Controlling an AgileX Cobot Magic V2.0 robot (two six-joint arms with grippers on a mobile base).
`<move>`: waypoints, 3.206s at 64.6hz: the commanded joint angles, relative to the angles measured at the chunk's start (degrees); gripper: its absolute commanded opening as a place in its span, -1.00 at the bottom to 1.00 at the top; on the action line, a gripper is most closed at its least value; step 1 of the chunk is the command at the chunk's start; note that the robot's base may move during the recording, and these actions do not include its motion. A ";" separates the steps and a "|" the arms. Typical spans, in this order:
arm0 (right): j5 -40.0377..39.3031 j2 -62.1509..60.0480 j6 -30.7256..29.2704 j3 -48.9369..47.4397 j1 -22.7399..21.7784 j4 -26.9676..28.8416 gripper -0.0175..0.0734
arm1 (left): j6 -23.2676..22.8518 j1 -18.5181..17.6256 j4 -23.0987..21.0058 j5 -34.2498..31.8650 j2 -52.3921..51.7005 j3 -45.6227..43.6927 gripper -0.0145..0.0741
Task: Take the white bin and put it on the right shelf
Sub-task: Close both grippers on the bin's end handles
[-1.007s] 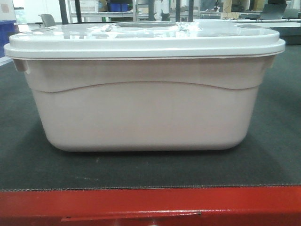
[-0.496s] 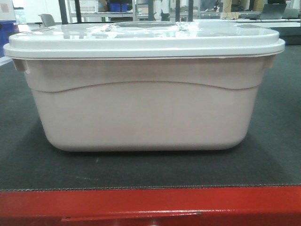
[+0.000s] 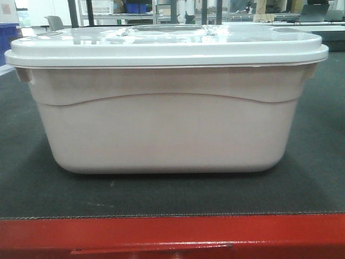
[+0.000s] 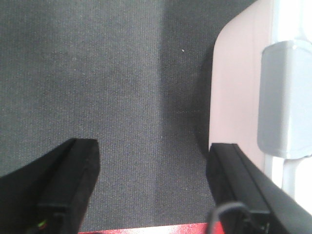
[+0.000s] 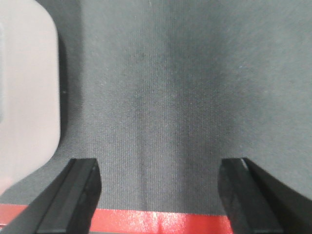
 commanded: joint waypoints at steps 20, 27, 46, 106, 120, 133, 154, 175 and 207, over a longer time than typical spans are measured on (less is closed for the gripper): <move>4.36 7.46 -10.90 -11.33 -3.39 20.00 0.71 | 17.34 9.95 -31.30 -0.27 -1.43 -1.90 0.15; 6.77 10.26 -16.54 -11.33 -7.51 32.25 0.71 | 26.54 16.57 -44.65 5.75 1.00 -1.90 0.15; 7.39 15.47 -24.55 -9.11 -10.38 46.47 0.71 | 37.12 18.64 -56.97 13.82 11.30 -1.90 0.16; 7.40 14.64 -29.49 -2.22 -3.64 54.44 0.71 | 38.83 11.01 -54.81 9.67 12.36 2.42 0.16; 7.40 14.64 -29.55 -0.25 -3.65 54.44 0.71 | 38.83 9.84 -56.72 10.19 12.36 2.66 0.16; 7.40 14.64 -31.49 3.24 -3.65 57.02 0.71 | 38.97 8.56 -57.07 8.86 12.36 2.66 0.16; 7.40 14.59 -32.01 3.31 -3.65 59.30 0.71 | 38.97 6.68 -56.00 8.87 12.36 2.66 0.16; 7.40 14.30 -32.39 3.31 -3.65 59.18 0.67 | 38.97 6.68 -56.34 7.49 12.36 2.66 0.16; 7.40 13.93 -32.51 3.31 -3.65 58.60 0.29 | 37.03 6.68 -56.36 6.13 12.36 2.66 0.15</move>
